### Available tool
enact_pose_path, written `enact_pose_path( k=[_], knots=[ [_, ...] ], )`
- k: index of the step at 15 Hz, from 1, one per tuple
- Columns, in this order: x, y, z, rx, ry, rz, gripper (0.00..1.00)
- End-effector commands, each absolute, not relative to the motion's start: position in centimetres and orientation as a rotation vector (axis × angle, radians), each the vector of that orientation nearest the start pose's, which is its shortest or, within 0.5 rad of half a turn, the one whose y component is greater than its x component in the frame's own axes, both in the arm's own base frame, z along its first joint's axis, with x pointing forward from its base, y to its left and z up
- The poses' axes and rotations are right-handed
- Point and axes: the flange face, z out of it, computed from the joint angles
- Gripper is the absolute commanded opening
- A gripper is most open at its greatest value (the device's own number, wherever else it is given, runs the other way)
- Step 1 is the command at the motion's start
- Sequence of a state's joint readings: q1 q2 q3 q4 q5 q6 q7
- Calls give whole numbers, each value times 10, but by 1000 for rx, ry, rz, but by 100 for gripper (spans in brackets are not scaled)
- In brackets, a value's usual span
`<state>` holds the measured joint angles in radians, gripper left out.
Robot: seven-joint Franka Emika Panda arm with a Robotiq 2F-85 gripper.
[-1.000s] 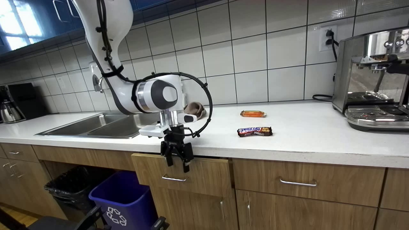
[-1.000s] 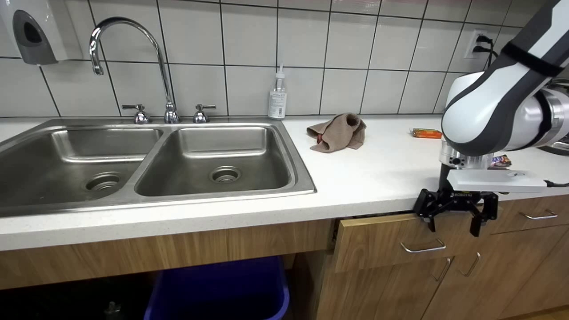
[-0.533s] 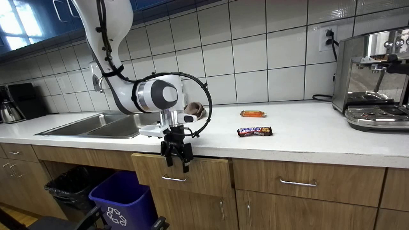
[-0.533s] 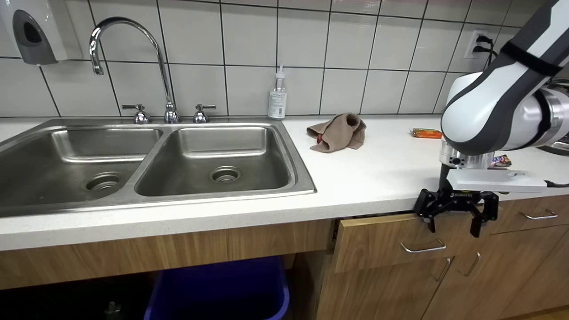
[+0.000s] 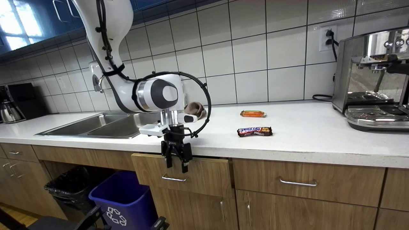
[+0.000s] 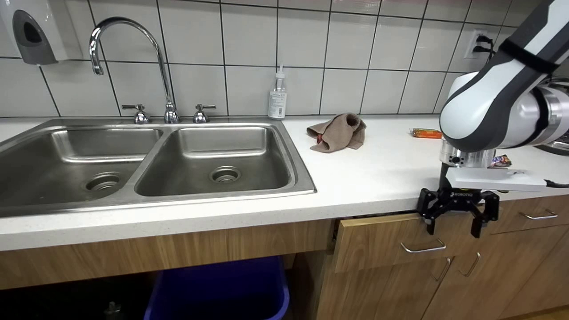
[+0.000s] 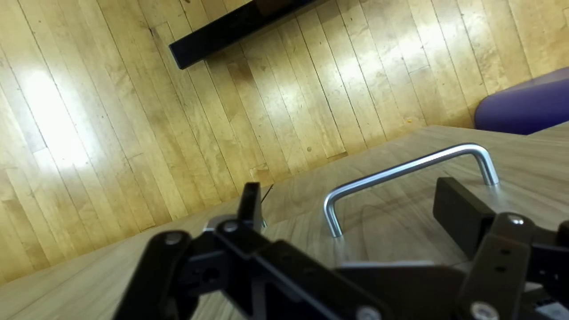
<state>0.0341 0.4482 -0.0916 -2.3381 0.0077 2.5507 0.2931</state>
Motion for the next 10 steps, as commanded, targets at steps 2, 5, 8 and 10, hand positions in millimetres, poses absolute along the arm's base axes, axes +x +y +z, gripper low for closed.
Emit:
enact_pose_path(
  k=[2,5,8,10],
  knots=[
    [486,-32,146,-3114,615,344,100],
    [482,-33,152,-3112,616,330,100],
    [479,-33,161,-3110,614,311,100],
    [478,-34,169,-3108,612,292,100]
  ],
)
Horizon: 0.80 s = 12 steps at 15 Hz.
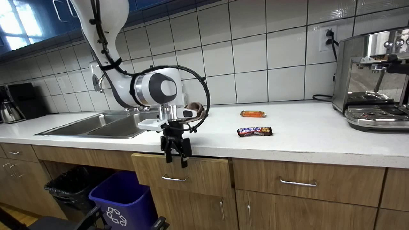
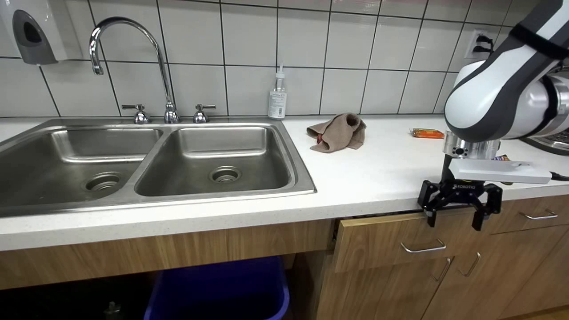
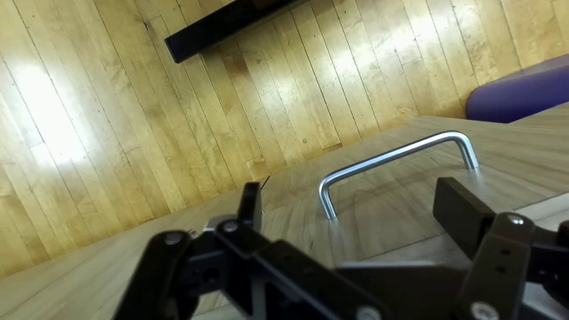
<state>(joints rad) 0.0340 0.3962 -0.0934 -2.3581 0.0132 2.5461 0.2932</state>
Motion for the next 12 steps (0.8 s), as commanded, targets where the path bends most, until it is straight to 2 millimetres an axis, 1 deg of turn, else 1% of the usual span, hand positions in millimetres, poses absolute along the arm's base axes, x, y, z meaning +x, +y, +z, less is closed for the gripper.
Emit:
enact_pose_path(
  k=[1,6,12],
  knots=[
    [477,-34,173,-3106,611,283,100],
    [472,-34,195,-3097,606,237,100],
    [463,-37,220,-3082,604,184,100]
  ],
)
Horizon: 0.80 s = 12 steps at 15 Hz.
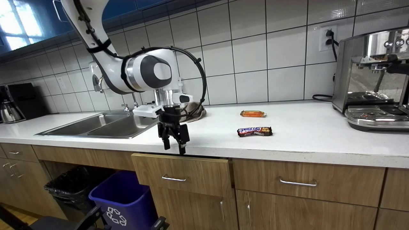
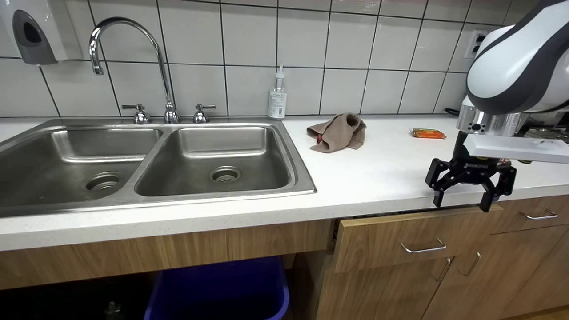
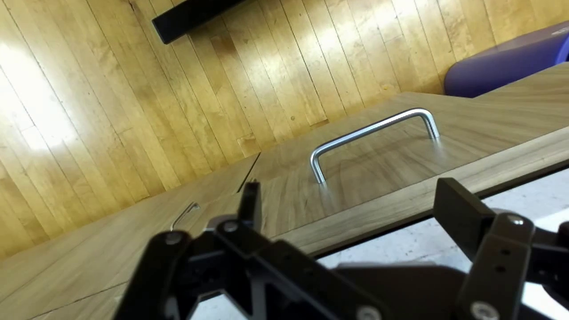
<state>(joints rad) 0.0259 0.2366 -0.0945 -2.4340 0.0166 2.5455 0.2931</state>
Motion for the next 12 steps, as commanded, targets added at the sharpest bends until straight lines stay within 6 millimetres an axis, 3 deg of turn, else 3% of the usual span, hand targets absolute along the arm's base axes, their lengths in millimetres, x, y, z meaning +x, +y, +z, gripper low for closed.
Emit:
enact_pose_path(
  k=[1,8,9,12],
  knots=[
    [461,-37,224,-3078,604,174,100],
    [454,-41,255,-3036,629,95,100],
    [464,-37,238,-3060,638,107,100],
    [462,-39,247,-3052,646,83,100]
  ],
)
